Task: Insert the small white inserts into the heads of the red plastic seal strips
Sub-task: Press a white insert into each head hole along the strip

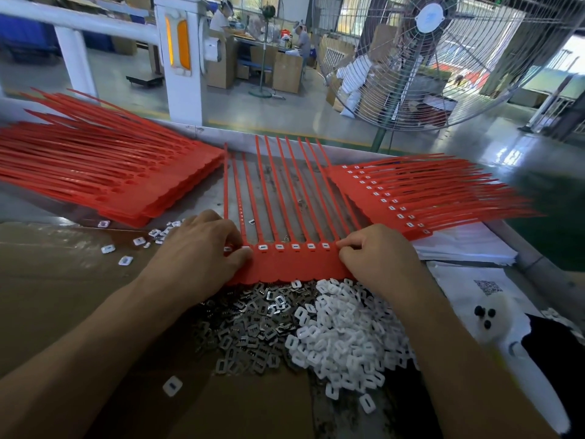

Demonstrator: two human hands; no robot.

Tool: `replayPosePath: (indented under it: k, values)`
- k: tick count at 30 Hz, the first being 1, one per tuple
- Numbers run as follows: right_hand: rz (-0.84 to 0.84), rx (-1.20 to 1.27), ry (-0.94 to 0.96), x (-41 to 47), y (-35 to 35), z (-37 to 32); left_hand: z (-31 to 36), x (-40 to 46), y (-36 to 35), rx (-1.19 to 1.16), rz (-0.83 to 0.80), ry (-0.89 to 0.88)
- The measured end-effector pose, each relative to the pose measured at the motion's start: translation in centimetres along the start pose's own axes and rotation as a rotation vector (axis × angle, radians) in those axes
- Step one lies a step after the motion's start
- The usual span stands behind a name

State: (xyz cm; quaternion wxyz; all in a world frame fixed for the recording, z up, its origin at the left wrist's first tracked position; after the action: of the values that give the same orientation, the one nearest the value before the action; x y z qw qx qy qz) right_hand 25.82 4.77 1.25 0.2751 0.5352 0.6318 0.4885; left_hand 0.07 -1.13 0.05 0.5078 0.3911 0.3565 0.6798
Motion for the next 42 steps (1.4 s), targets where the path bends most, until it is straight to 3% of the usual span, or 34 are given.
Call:
replayPosePath:
  k: [20,35,42]
  values:
    - [0.003,0.022,-0.071,0.1,0.1,-0.4,0.0,-0.1,0.1,-0.003,-0.007,-0.004]
    - [-0.003,0.026,-0.018,-0.3,-0.1,0.0,-0.1,-0.1,0.0,-0.011,-0.004,0.002]
    - [0.031,0.191,0.029,-0.4,0.0,1.4,-0.1,-0.1,-0.1,-0.027,-0.010,0.005]
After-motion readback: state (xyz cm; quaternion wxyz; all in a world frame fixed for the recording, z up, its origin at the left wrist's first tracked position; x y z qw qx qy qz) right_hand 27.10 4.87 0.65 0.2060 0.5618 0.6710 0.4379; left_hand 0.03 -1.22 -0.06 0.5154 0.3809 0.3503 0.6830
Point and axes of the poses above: each hand's wrist, its own x-axis towards the middle knuckle, its own y-axis out of the back of the hand, z = x × y, the point moved 3 cm from there along x, towards the middle knuckle, and after that the axes turned 7 degrees about y, right-handed, at the moved point
